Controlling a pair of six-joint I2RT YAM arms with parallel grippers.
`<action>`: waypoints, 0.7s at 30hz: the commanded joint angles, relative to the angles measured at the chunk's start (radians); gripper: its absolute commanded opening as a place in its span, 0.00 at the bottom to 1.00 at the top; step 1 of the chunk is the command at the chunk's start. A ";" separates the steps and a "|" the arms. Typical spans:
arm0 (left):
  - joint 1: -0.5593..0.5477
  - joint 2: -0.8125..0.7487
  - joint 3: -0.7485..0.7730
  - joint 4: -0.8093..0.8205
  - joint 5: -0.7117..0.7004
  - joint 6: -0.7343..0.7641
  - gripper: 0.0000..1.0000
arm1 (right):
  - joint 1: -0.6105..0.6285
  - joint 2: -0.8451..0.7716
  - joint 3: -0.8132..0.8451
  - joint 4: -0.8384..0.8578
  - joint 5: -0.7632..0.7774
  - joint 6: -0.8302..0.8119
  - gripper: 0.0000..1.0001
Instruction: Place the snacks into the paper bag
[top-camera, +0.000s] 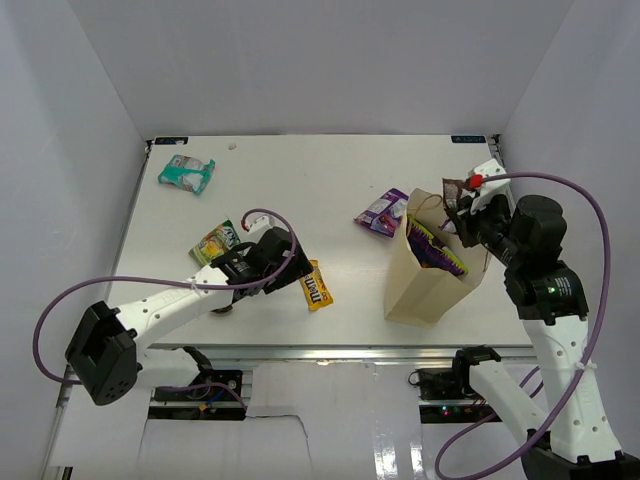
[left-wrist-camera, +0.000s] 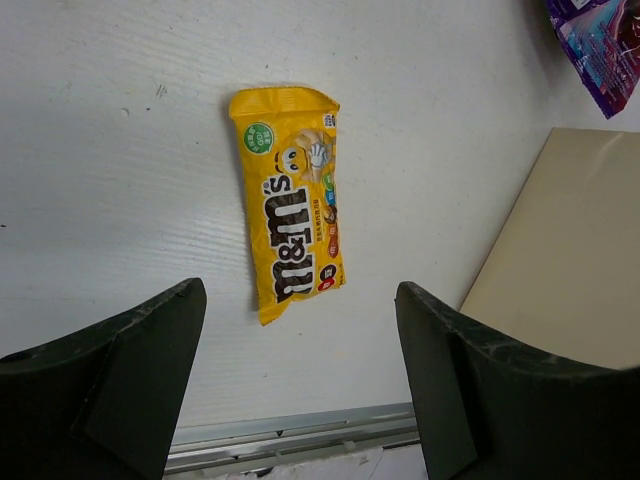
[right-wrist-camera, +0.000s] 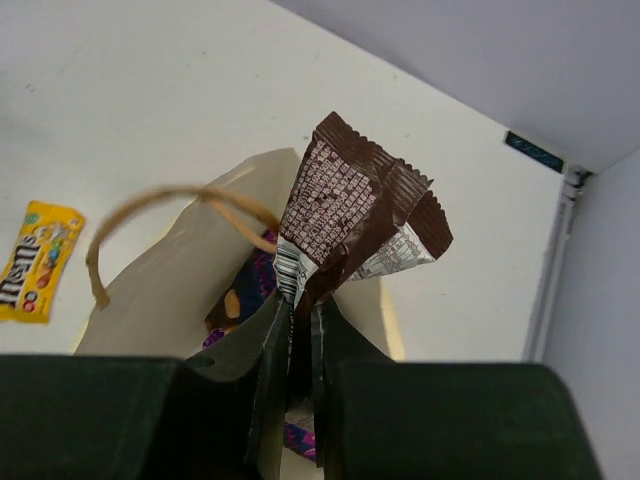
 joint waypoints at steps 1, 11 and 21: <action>0.006 0.015 0.003 -0.001 0.001 -0.025 0.87 | -0.002 -0.016 -0.046 -0.048 -0.134 -0.006 0.14; 0.017 0.320 0.128 -0.011 0.038 0.058 0.85 | -0.002 -0.024 -0.032 -0.054 -0.140 -0.058 0.89; 0.018 0.490 0.191 0.045 0.167 0.153 0.45 | -0.003 -0.018 -0.037 -0.039 -0.156 -0.055 0.89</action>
